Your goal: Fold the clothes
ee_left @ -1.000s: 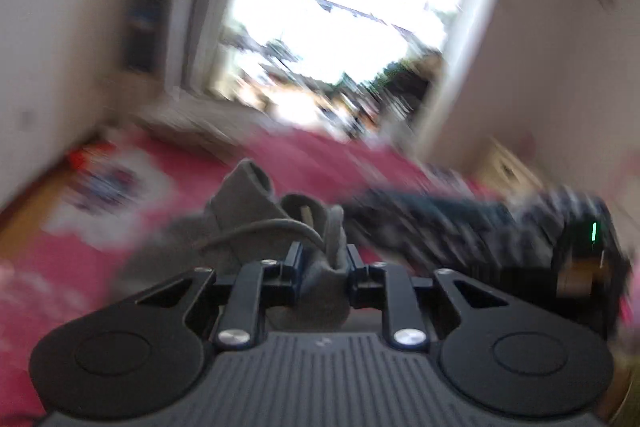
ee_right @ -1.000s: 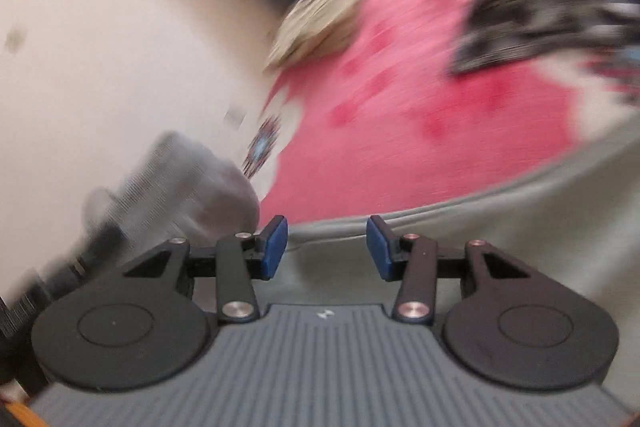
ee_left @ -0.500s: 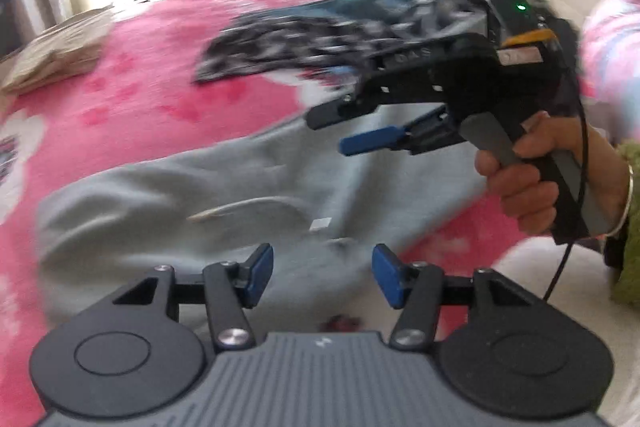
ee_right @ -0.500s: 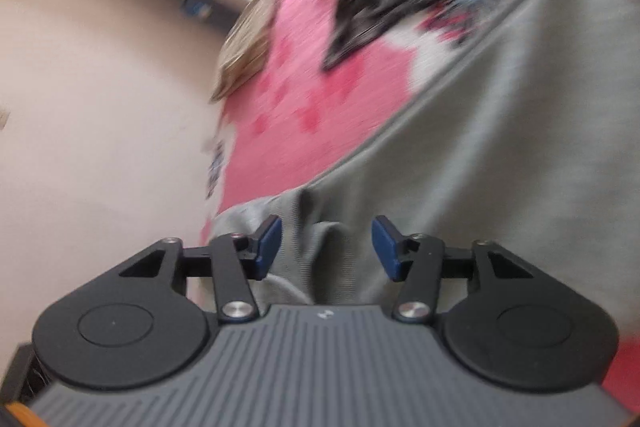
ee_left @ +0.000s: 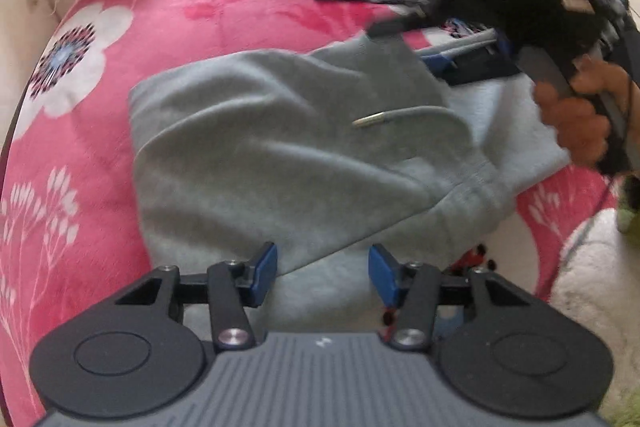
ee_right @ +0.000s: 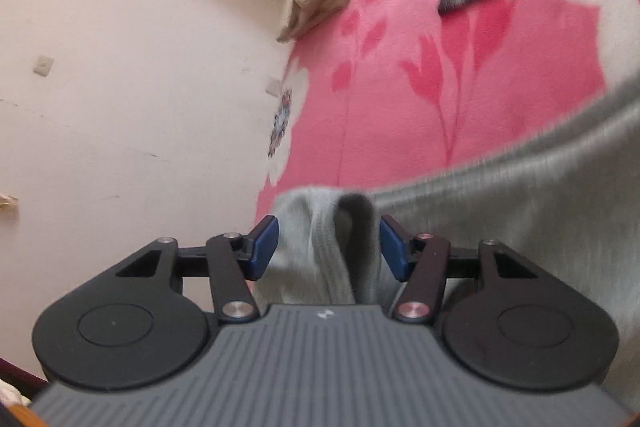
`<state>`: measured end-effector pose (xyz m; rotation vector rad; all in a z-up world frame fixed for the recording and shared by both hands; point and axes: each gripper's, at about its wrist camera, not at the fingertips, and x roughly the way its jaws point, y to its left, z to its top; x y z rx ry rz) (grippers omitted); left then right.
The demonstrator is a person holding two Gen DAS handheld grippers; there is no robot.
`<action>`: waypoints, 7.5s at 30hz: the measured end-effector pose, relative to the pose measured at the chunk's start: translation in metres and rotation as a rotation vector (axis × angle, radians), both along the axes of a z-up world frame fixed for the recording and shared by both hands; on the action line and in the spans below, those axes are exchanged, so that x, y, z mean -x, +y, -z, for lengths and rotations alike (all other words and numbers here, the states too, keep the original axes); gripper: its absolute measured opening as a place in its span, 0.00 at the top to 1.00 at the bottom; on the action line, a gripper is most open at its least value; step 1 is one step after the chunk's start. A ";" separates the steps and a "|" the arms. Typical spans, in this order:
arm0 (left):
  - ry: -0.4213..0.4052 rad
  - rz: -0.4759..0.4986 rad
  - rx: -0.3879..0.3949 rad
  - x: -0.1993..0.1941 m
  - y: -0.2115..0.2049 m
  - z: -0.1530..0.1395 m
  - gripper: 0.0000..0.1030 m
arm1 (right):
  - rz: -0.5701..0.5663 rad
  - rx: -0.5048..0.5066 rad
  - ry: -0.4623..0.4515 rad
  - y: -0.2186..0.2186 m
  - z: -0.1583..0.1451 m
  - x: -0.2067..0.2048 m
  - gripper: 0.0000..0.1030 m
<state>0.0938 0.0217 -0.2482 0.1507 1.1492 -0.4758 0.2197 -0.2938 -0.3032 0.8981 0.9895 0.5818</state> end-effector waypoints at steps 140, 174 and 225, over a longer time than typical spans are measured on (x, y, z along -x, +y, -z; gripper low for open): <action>-0.001 -0.432 0.256 -0.103 0.113 -0.001 0.42 | 0.130 0.433 0.097 -0.101 -0.063 0.042 0.78; -0.107 -0.211 0.051 -0.152 0.040 0.035 0.44 | 0.248 0.577 -0.033 -0.112 -0.015 0.011 0.92; -0.191 0.256 -0.070 -0.039 0.007 0.037 0.38 | -0.181 0.540 -0.308 0.089 -0.071 0.060 0.93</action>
